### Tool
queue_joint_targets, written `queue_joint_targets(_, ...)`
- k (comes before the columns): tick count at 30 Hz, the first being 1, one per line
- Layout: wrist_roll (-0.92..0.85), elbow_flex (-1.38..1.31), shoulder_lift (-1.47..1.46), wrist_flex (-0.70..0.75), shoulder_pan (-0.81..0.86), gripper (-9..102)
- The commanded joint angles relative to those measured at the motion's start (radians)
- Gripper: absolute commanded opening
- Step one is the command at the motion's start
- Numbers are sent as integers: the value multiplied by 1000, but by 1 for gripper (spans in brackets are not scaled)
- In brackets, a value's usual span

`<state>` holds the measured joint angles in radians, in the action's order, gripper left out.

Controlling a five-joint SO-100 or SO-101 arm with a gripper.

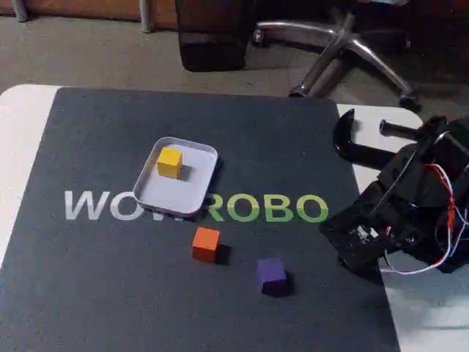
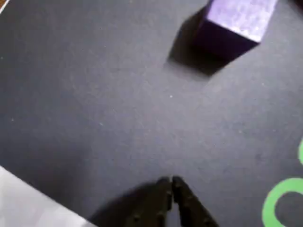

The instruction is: Move blocks one by one until all three blocks are in the tray.

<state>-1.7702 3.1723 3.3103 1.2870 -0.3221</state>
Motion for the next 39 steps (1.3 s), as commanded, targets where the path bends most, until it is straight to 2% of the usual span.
queue_joint_targets(1,-5,-3,2,5,8,-4)
queue_joint_targets(12,2,-3,2,5,12,-4)
queue_joint_targets(23,-8,-3,0,5,169,-5)
queue_joint_targets(26,-11,-3,0,5,275,-5)
queue_joint_targets(29,-132,-3,-2,-2,399,-2)
queue_joint_targets(34,-258,-3,-3,-26,489,-2)
queue_joint_targets(39,-287,-37,-5,-61,552,-1)
